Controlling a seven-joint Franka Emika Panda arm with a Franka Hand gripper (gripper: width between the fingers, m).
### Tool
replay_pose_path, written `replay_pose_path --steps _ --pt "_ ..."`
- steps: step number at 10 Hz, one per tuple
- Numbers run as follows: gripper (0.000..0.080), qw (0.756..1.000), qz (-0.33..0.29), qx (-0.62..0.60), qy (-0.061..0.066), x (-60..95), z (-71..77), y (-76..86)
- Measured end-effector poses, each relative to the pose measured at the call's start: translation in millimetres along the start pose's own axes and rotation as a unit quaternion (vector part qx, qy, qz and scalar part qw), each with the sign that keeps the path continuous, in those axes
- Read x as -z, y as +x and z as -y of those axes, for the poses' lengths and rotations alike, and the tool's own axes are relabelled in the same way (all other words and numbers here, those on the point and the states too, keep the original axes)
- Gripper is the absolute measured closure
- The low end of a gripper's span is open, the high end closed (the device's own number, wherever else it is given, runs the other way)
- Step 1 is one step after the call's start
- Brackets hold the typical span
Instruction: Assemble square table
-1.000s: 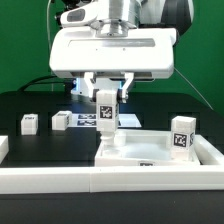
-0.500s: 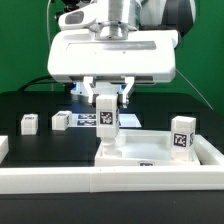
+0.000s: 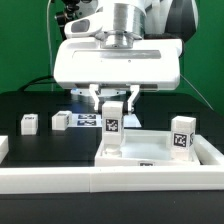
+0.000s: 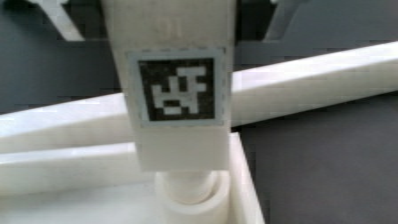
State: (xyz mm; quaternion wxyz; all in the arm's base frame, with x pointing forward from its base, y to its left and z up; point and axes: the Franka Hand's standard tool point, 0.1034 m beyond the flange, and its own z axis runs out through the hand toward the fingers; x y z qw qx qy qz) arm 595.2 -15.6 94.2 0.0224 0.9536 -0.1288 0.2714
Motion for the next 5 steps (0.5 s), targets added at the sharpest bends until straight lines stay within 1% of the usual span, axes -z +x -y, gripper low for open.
replay_pose_path --steps 4,5 --pt "0.0509 1.0 -0.002 0.004 -0.004 -5.3 -1.0 -7.2" --pt "0.0509 1.0 -0.008 0.006 -0.006 -6.0 -1.0 -6.9"
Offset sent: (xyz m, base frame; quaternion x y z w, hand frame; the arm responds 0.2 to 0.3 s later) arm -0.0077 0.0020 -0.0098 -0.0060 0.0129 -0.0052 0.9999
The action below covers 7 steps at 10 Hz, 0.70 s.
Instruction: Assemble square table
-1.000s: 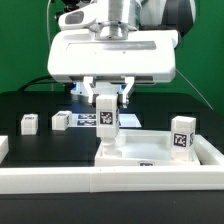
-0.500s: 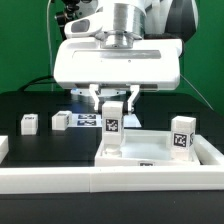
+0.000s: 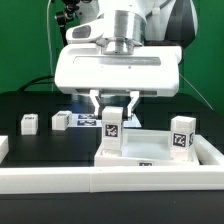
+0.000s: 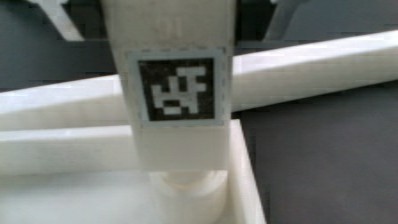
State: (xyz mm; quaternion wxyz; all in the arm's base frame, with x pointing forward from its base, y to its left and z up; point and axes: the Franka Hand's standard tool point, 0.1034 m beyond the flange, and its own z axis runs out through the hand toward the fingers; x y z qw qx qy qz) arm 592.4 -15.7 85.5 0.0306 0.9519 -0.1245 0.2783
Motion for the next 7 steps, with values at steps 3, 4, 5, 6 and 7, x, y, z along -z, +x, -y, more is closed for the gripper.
replay_pose_path --steps 3,4,5,6,7 --pt "0.0509 1.0 -0.014 0.003 -0.002 -1.0 0.5 0.7" --pt "0.0509 1.0 -0.016 0.003 -0.003 -1.2 0.5 0.8" --pt "0.0509 1.0 -0.016 0.003 -0.003 -1.2 0.6 0.8" --pt "0.0509 1.0 -0.015 0.003 -0.002 -1.3 1.7 1.1" --pt "0.0509 1.0 -0.01 0.003 -0.002 -2.2 1.4 0.0"
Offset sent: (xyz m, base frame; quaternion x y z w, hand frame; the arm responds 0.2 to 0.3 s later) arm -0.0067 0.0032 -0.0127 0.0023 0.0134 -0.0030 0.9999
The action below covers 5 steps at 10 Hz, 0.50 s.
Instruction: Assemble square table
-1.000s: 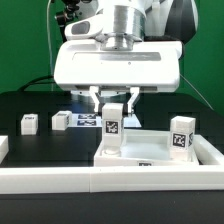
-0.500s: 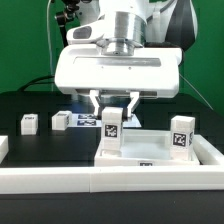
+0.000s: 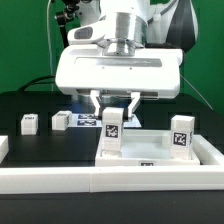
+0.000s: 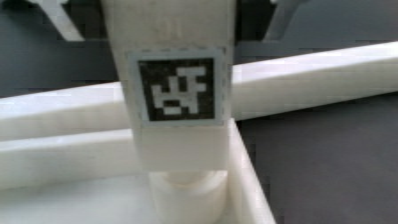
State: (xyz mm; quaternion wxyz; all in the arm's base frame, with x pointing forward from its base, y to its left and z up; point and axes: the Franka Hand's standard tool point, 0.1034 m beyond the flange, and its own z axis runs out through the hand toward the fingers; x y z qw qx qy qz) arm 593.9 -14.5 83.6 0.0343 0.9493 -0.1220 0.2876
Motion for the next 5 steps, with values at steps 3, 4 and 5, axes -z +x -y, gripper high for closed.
replay_pose_path --steps 3,4,5 --pt "0.0207 1.0 0.003 0.0 0.0 -0.5 0.0 -1.1" --pt "0.0167 1.0 0.003 0.0 0.0 -0.5 0.0 -1.2" --pt "0.0155 1.0 0.003 0.0 0.0 -0.5 0.0 -1.2"
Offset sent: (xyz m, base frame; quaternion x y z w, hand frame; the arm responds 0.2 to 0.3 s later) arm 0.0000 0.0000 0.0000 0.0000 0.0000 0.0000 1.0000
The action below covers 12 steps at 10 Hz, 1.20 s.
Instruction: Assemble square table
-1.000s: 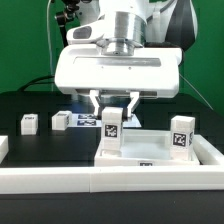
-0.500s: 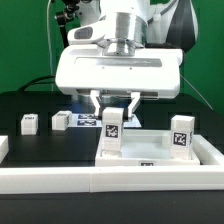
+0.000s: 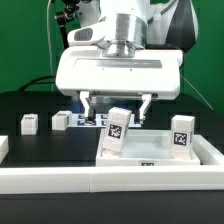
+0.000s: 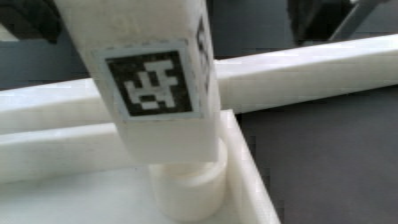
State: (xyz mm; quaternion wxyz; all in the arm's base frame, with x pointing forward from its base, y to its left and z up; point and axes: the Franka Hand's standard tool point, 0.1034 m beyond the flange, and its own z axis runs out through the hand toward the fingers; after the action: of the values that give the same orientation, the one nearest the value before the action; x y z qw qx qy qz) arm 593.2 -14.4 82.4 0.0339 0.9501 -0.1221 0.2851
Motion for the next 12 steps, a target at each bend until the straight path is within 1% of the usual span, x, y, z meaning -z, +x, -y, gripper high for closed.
replay_pose_path --steps 2,4,5,6,7,8,9,10,11,12 --pt "0.0151 1.0 0.001 0.001 0.0 0.1 -1.5 0.7" --pt "0.0151 1.0 -0.003 -0.004 -0.001 3.2 -5.3 6.3" --pt "0.0151 1.0 -0.002 -0.005 0.0 4.7 -5.4 8.1" --pt "0.0151 1.0 0.013 -0.008 0.005 7.1 -4.0 9.1" --pt "0.0151 1.0 0.011 -0.009 0.006 9.0 -3.7 12.0" --pt "0.0151 1.0 0.014 -0.009 0.006 8.4 -3.5 10.9" --pt "0.0151 0.996 0.081 -0.016 0.019 5.0 0.8 1.7" --pt "0.0151 0.993 0.115 -0.022 0.027 4.7 2.2 4.1" --pt "0.0151 0.99 0.138 -0.024 0.03 3.1 2.2 3.6" --pt "0.0151 0.98 0.192 -0.029 0.039 2.7 3.9 -1.7"
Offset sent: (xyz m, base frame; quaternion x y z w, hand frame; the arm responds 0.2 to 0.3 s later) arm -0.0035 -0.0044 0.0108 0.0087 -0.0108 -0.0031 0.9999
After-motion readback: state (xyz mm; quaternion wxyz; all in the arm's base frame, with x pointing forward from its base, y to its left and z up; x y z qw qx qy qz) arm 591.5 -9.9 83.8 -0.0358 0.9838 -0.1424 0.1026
